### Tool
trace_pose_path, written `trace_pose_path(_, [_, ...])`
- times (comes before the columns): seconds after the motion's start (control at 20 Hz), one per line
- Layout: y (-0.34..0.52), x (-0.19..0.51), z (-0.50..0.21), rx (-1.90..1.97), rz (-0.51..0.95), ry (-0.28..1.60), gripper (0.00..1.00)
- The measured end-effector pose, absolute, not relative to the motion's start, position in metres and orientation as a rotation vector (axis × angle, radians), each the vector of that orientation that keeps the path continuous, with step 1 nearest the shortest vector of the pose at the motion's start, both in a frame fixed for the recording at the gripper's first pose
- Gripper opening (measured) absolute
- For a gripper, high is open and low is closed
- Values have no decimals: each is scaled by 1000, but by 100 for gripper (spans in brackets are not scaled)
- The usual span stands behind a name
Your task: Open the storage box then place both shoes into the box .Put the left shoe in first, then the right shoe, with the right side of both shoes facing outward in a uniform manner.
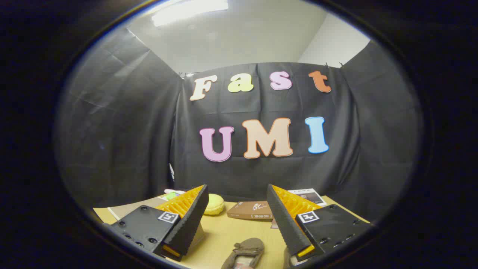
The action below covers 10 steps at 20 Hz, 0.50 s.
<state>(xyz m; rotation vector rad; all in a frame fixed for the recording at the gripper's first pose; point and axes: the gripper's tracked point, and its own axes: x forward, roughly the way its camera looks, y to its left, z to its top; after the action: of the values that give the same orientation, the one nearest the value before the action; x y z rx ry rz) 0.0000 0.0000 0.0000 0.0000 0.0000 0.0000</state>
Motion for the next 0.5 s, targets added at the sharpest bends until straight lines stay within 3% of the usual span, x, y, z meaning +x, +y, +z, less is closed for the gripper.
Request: trace_pose_path(0.5, [-3, 1, -7, 26, 36, 22, 96])
